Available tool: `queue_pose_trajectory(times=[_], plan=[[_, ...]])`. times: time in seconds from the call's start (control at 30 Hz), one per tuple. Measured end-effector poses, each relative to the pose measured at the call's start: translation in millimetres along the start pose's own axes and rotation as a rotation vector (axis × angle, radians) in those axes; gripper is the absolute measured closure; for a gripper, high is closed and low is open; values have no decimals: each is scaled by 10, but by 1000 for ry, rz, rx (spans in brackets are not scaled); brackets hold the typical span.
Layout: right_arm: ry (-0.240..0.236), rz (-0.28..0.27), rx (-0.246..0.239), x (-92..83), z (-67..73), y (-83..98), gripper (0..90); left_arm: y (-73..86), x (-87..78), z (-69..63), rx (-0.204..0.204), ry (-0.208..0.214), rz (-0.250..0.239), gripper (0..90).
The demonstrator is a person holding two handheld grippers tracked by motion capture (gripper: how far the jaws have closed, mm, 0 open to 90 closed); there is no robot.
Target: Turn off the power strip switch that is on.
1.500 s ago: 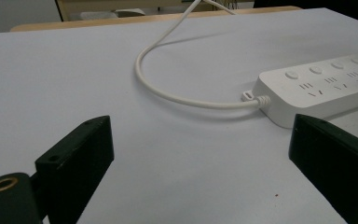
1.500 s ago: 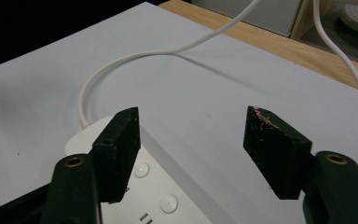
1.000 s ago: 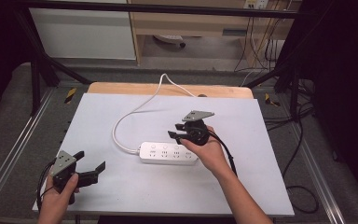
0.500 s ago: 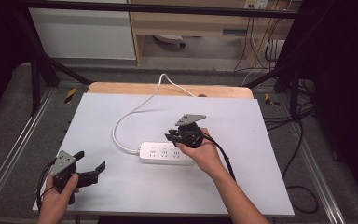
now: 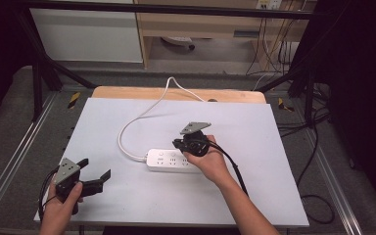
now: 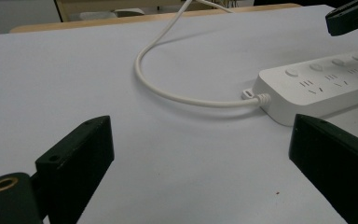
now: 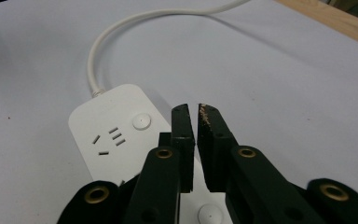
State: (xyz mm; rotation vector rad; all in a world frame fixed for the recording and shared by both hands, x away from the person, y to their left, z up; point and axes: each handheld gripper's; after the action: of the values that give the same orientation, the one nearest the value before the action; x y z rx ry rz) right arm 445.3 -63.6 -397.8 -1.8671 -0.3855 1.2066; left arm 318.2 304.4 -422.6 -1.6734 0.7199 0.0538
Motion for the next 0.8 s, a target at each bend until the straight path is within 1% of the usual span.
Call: queue_pose_trajectory(times=[0.03,0.13,0.2,0.4,0.53,0.8], plan=[[-2,3,7,7,5,2,870,0,0,0,-1,1,0,63],[-5,8,6,24,9,7,881,0,1,0,0,1,0,63],[-9,22,9,45,15,15,900,0,1,0,0,1,0,63],[-19,40,15,86,28,38,900,0,2,-1,-1,3,0,63],[-18,50,23,126,47,54,900,0,2,-1,-1,3,0,63],[-25,65,18,172,77,62,900,-1,2,1,1,3,1,63]])
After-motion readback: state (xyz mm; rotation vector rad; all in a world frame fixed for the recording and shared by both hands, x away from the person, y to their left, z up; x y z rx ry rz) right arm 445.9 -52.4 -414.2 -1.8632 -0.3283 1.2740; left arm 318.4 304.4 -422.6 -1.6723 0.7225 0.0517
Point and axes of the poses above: each handheld gripper's, and its own axes: x roughly forward along the jaws, y roughly out of its underside, z roughly to its left, and after that the axes turned 13 degrees about -x, right-handed
